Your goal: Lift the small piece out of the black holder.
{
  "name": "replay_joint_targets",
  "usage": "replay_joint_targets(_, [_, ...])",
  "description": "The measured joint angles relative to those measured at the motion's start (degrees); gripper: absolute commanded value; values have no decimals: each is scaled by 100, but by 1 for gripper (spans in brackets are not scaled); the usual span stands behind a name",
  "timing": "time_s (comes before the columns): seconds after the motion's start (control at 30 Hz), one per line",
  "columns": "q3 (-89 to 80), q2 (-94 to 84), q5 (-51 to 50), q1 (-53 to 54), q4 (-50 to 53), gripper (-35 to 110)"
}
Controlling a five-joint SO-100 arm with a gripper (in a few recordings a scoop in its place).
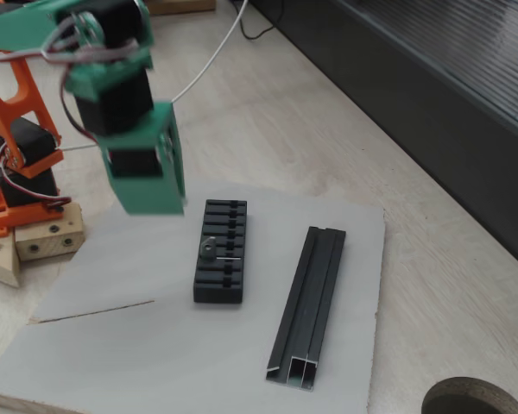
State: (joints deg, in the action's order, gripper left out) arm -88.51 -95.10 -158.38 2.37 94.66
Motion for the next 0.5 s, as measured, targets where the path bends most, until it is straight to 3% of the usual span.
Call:
replay_joint_targets(0.13, [-141, 167, 0, -18, -35, 15])
replay_joint_targets(0.33, [-290, 237, 0, 0, -1230, 15])
replay_joint_targets(0.5, [-984, 237, 0, -44, -1529, 15])
